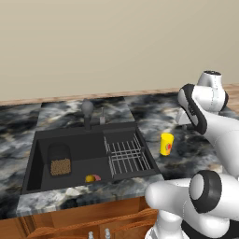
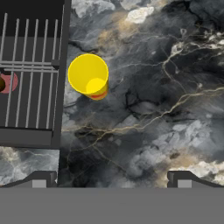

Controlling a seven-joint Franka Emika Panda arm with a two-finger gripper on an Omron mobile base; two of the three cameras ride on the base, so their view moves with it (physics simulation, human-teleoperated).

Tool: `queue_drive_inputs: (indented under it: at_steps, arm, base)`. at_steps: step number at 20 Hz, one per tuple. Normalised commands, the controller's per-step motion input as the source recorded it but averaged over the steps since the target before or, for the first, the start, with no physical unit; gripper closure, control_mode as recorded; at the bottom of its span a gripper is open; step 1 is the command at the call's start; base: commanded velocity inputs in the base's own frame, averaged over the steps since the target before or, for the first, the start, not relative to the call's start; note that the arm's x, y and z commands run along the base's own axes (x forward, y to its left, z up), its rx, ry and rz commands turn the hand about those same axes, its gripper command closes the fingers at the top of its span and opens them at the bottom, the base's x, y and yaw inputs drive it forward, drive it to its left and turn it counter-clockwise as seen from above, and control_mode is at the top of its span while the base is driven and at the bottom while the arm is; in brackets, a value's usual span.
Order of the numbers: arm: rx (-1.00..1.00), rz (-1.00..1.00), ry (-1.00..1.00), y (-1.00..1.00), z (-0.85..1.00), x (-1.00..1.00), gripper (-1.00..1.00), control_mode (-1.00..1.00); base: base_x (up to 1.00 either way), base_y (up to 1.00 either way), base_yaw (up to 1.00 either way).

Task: Pick the jar and cup and place them in the sink. Then turn on the water.

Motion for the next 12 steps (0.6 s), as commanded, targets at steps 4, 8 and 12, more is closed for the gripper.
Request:
queue_drive_inputs:
  at_steps: [4, 8, 12]
  arm:
    - [0.0, 0.0, 0.0, 0.0, -0.11, 0.08, -1.0, -1.0]
    - [0.0, 0.0, 0.0, 0.0, -0.15, 0.09, -1.0, -1.0]
    - [0.0, 0.0, 0.0, 0.0, -0.14, 0.07, -1.0, -1.0]
  base:
    - [0.0, 0.0, 0.0]
    - [0.0, 0.0, 0.0]
    - [0.0, 0.0, 0.0]
